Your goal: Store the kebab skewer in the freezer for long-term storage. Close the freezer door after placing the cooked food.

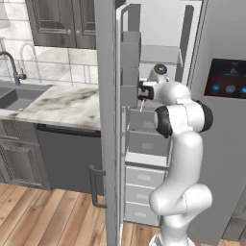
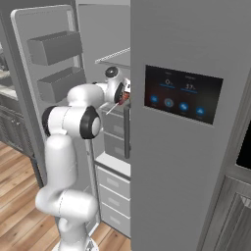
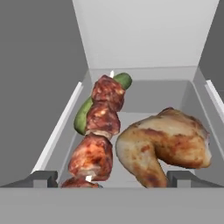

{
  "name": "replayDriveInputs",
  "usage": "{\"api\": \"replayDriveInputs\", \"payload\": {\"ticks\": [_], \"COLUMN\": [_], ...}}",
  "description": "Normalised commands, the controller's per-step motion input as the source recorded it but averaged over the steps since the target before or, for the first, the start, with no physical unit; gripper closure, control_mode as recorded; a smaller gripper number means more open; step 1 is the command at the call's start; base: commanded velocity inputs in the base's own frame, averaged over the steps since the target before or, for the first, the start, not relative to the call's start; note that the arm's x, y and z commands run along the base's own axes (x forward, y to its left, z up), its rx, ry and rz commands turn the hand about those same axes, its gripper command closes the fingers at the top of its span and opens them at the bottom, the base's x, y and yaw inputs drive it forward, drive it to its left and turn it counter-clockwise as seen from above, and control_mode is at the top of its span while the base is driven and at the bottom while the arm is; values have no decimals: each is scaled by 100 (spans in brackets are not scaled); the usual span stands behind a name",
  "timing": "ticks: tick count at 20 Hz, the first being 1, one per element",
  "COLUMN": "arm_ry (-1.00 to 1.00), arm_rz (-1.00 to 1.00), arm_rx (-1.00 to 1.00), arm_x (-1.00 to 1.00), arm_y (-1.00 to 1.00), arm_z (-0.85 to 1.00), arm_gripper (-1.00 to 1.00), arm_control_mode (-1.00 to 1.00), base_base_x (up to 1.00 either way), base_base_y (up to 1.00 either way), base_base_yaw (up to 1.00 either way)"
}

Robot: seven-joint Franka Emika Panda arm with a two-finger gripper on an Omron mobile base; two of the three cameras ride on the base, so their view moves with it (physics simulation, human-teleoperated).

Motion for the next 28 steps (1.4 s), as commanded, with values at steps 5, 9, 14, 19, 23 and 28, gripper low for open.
{"api": "replayDriveInputs", "payload": {"ticks": [5,9,14,19,23,28], "arm_ry": [-3,0,0,0,0,0], "arm_rz": [0,0,0,0,0,0], "arm_rx": [-1,0,0,0,0,0], "arm_x": [-20,0,-15,-40,-53,-60], "arm_y": [17,3,0,5,12,13], "arm_z": [-23,-17,2,11,2,0], "arm_gripper": [-100,-100,-100,-100,-100,-100], "arm_control_mode": [-100,-100,-100,-100,-100,-100], "base_base_x": [0,0,0,0,0,0], "base_base_y": [0,0,0,0,0,0], "base_base_yaw": [0,0,0,0,0,0]}}
